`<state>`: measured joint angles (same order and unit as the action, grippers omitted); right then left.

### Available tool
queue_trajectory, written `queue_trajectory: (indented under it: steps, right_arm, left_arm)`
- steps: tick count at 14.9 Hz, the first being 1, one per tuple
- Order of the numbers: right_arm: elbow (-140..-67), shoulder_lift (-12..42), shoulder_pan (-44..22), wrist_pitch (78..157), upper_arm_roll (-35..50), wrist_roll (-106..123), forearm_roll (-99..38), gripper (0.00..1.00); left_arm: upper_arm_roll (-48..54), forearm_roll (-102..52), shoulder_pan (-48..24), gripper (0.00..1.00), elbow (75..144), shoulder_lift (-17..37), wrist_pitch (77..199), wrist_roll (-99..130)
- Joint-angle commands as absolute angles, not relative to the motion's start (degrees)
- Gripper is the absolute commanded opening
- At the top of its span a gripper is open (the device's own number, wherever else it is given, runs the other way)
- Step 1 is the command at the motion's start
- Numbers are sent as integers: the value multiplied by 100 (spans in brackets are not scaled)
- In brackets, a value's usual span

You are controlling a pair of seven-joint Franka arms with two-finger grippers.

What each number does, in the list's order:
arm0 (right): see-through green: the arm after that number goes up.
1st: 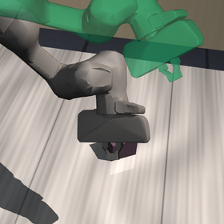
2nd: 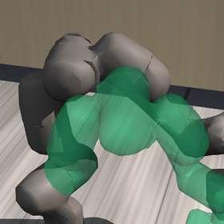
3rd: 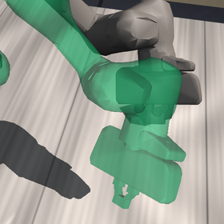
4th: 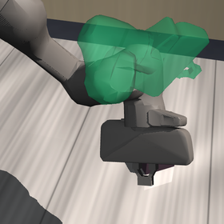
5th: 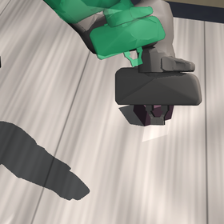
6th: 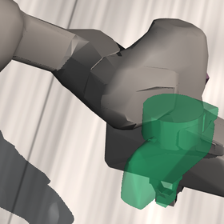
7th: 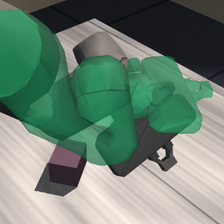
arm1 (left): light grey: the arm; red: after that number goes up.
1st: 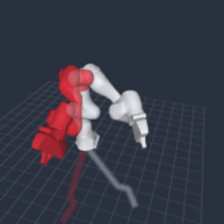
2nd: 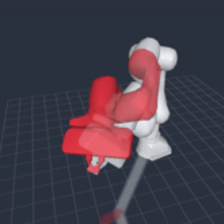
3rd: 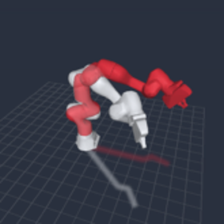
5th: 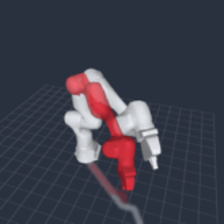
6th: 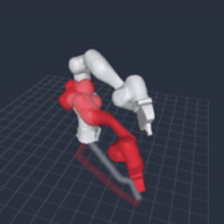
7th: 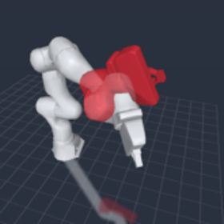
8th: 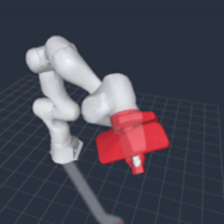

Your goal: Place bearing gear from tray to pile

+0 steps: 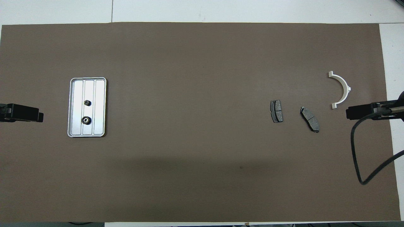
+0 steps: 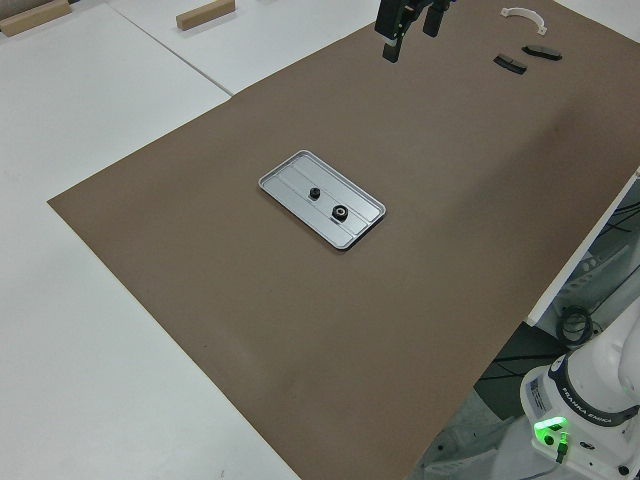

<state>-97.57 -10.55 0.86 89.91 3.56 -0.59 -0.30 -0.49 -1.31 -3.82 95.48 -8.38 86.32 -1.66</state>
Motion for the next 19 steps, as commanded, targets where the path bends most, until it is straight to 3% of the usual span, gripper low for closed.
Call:
queue_trajectory:
  steps: [1,6,14,19]
  right_arm:
    - [-9817,-1143,140,8912,369,88,35,100]
    - [-9817,-1143,132,8912,369,88,35,100]
    - [-9817,-1143,114,8912,369,79,0,100]
    - [-9817,-1143,114,8912,369,79,-9,100]
  left_arm:
    - [-79,-62,-466,100,9668,-984,8560,-228]
    - [-88,-62,-422,100,9746,-1002,8815,-255]
    - [-123,-62,-150,100,12144,-1055,11422,-571]
    - [-123,-62,-132,100,12243,-475,11987,-598]
